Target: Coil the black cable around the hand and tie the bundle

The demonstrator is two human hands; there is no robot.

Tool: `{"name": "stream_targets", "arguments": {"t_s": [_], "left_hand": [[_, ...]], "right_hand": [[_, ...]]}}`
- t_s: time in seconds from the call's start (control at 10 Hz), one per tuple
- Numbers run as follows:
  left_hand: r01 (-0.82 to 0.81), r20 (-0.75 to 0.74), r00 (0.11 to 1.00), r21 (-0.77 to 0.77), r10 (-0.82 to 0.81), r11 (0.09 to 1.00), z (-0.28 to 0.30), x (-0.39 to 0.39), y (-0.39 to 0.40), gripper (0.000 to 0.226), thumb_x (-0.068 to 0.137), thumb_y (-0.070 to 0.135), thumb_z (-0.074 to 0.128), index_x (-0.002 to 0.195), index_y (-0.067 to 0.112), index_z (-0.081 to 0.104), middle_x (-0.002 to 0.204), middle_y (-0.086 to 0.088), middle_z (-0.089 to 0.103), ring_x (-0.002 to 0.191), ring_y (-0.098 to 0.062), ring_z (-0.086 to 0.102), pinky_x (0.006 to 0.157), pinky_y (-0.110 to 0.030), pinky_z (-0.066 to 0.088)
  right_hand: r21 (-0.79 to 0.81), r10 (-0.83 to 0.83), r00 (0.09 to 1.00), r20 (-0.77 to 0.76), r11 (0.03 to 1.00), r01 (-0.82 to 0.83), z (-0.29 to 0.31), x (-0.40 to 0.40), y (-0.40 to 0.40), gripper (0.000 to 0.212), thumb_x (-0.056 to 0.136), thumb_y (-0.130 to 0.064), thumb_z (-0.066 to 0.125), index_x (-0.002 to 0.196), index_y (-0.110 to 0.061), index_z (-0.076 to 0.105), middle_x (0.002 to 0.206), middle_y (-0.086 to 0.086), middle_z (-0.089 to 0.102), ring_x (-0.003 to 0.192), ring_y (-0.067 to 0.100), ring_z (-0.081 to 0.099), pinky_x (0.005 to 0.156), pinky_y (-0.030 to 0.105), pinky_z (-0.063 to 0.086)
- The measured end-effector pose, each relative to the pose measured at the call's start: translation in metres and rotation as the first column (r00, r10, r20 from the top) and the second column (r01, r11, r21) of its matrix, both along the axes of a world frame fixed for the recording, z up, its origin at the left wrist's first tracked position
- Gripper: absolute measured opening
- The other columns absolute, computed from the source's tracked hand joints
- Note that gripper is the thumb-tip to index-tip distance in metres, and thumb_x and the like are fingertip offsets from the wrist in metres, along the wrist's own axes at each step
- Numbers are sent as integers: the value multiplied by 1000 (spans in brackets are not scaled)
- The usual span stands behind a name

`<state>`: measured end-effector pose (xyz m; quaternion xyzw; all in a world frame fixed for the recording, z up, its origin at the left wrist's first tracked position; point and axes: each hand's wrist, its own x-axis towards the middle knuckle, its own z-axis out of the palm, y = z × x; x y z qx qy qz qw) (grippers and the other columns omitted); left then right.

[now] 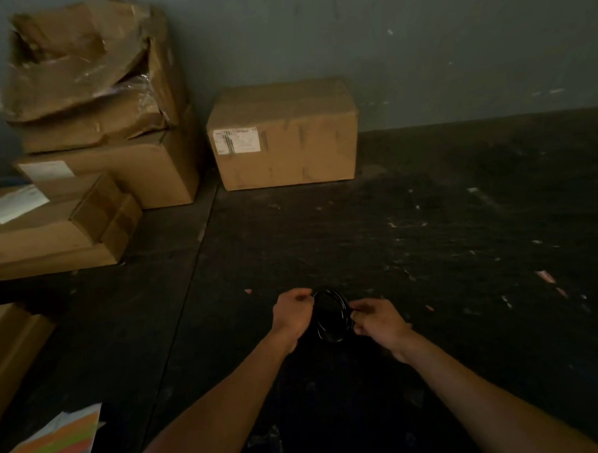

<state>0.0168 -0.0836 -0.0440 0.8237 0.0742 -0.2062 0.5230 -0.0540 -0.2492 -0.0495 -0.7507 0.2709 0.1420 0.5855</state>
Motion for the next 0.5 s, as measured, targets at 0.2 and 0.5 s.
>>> {"name": "stream_targets", "arguments": {"t_s": [0.2, 0.5], "left_hand": [[96, -10, 995, 96, -96, 991, -3, 1, -12, 39, 97, 17, 52, 136, 20, 55, 133, -4, 60, 101, -12, 59, 80, -21, 47], [93, -79, 993, 40, -90, 995, 6, -23, 9, 55, 97, 16, 55, 148, 21, 34, 138, -3, 48, 78, -7, 57, 55, -16, 42]], "right_hand": [[-142, 87, 996, -37, 986, -91, -4, 3, -3, 41, 94, -17, 54, 135, -19, 53, 107, -4, 65, 89, 11, 65, 83, 33, 57], [-230, 152, 987, 56, 964, -135, 4, -21, 0, 49, 94, -17, 56, 140, -27, 44, 130, -2, 56, 77, -2, 58, 54, 10, 44]]}}
